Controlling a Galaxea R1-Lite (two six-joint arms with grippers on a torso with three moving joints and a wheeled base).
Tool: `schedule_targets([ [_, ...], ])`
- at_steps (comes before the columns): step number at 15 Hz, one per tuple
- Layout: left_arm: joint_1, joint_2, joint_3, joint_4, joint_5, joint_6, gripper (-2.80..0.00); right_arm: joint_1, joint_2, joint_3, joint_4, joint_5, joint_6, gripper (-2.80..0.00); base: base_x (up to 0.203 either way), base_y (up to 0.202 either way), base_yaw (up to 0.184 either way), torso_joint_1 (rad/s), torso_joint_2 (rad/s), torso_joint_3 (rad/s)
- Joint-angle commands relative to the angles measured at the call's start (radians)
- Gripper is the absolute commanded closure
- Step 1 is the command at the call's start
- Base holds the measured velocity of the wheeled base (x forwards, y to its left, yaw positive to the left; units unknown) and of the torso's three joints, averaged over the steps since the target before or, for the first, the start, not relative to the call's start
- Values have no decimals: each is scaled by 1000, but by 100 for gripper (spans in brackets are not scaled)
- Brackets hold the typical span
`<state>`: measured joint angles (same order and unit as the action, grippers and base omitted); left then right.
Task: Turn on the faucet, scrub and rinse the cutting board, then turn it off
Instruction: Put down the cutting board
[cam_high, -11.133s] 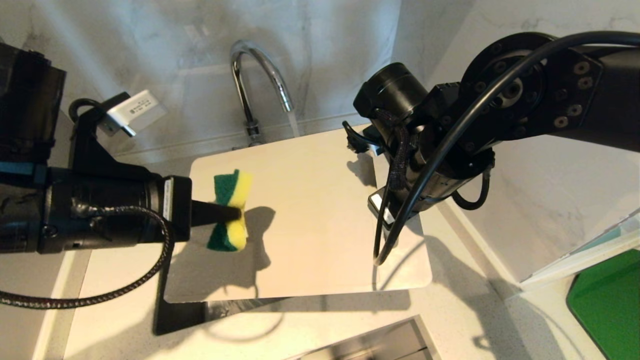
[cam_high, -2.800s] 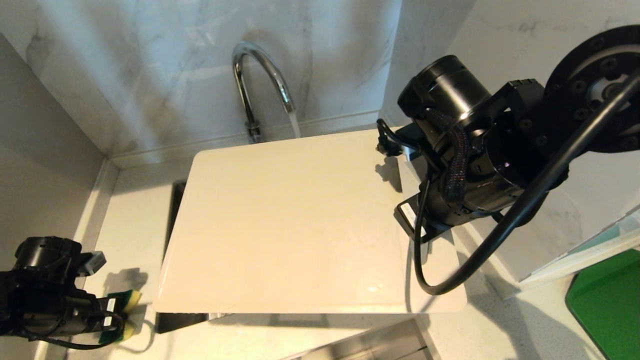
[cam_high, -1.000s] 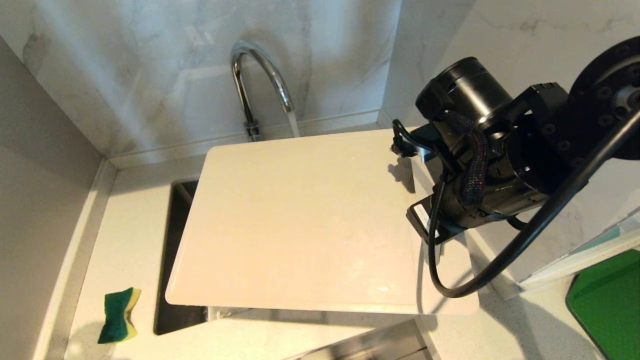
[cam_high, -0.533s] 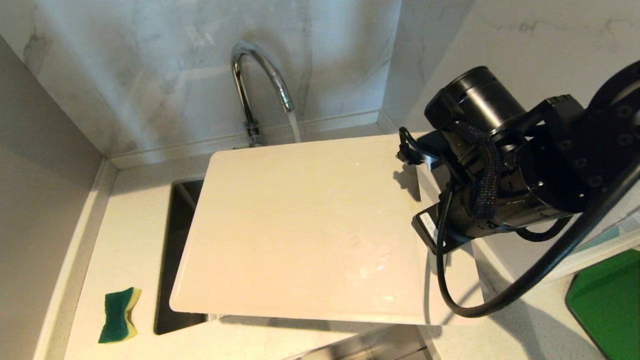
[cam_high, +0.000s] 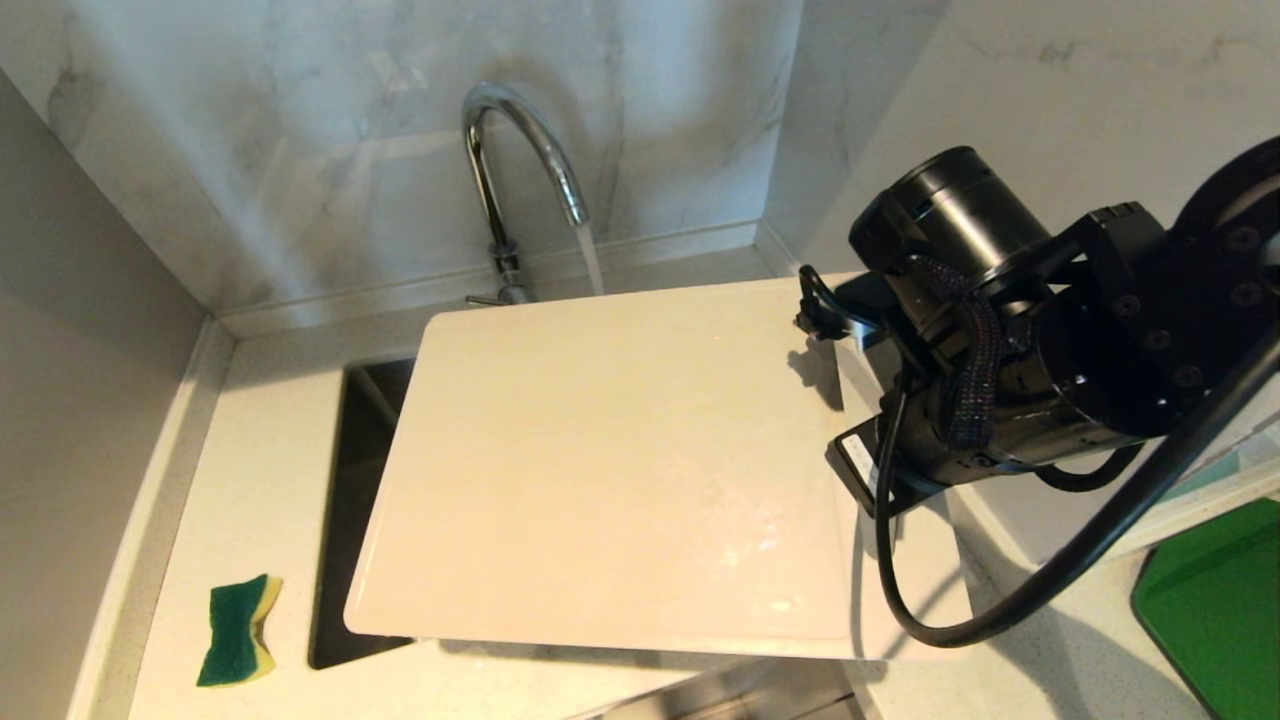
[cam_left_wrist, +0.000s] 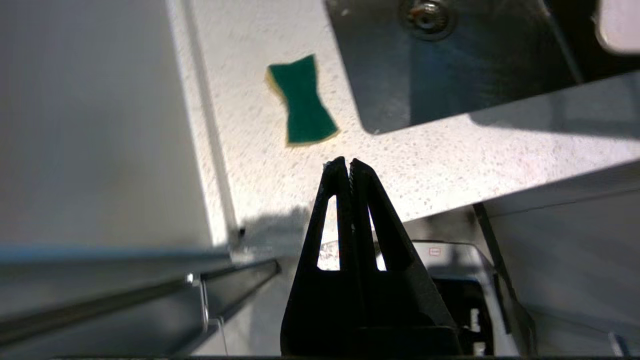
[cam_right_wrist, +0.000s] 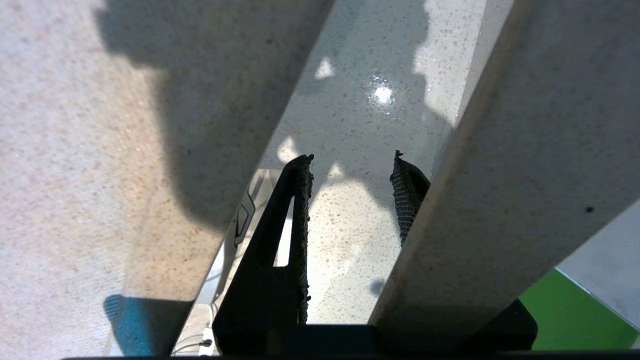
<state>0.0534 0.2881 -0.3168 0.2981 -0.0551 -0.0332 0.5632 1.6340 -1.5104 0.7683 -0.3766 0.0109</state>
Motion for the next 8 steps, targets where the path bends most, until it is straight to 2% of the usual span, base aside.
schedule_targets([
  [1,-52,11,66,-32,-8,51,0,-3,3,3,5,-2,0,0,0,0,0,0,0,0],
  [6,-55,-245,180,-32,3,77,0,-42,-6,30,2,-2,0,0,0,0,0,0,0,0],
  [8,-56,-291,232,-68,52,90,0,-52,-13,36,2,2,19,0,0,0,0,0,0,0],
])
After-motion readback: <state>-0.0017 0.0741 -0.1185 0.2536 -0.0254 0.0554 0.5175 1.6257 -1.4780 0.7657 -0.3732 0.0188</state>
